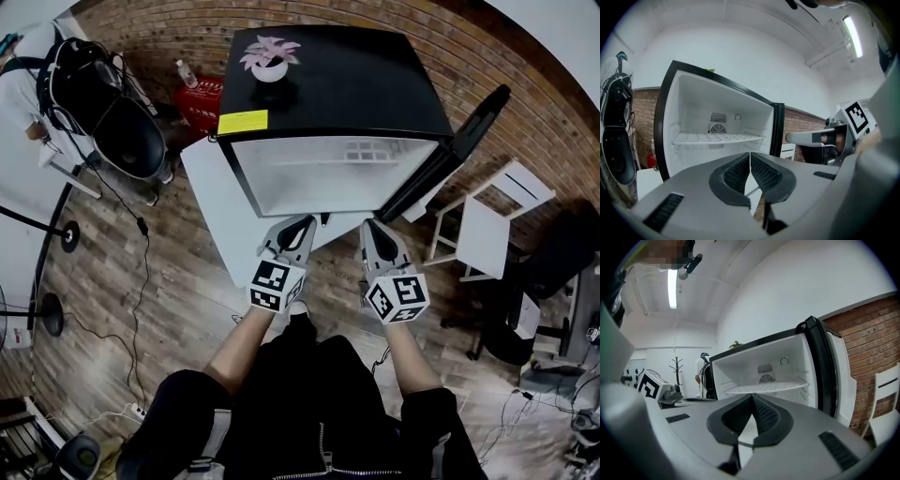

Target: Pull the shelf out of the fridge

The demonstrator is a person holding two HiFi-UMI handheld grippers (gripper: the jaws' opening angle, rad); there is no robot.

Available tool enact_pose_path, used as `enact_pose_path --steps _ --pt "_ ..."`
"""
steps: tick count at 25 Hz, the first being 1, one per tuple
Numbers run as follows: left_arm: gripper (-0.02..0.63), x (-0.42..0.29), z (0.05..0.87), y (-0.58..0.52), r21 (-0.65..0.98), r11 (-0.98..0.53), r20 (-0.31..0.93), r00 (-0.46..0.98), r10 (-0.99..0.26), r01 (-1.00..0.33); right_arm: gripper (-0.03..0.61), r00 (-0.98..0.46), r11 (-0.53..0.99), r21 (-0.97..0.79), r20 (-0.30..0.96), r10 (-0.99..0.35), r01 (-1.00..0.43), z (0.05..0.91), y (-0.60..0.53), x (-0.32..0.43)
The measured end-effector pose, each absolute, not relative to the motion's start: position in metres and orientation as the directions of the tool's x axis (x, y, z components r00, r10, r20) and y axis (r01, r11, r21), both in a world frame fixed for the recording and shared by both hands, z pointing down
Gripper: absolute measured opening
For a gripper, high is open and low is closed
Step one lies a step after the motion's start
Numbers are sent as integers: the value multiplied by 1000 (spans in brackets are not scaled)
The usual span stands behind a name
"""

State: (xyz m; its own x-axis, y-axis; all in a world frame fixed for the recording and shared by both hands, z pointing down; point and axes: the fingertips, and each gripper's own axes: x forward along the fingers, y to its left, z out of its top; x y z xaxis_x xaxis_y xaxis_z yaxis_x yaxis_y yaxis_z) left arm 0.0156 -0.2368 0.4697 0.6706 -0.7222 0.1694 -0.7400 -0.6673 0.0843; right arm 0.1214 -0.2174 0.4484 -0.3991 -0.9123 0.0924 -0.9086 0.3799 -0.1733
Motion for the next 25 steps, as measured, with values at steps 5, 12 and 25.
enact_pose_path --steps 5,12,25 --pt "25 14 478 -258 85 -683 180 686 -705 -725 5 -380 355 -204 101 -919 -912 454 -240 118" --pt "25 14 484 -278 77 -695 189 695 -694 -715 5 -359 324 -264 96 -928 -908 464 -265 122" --pt "25 6 490 -289 94 -686 197 689 -698 -722 168 -323 213 -623 67 -944 -752 479 -299 135"
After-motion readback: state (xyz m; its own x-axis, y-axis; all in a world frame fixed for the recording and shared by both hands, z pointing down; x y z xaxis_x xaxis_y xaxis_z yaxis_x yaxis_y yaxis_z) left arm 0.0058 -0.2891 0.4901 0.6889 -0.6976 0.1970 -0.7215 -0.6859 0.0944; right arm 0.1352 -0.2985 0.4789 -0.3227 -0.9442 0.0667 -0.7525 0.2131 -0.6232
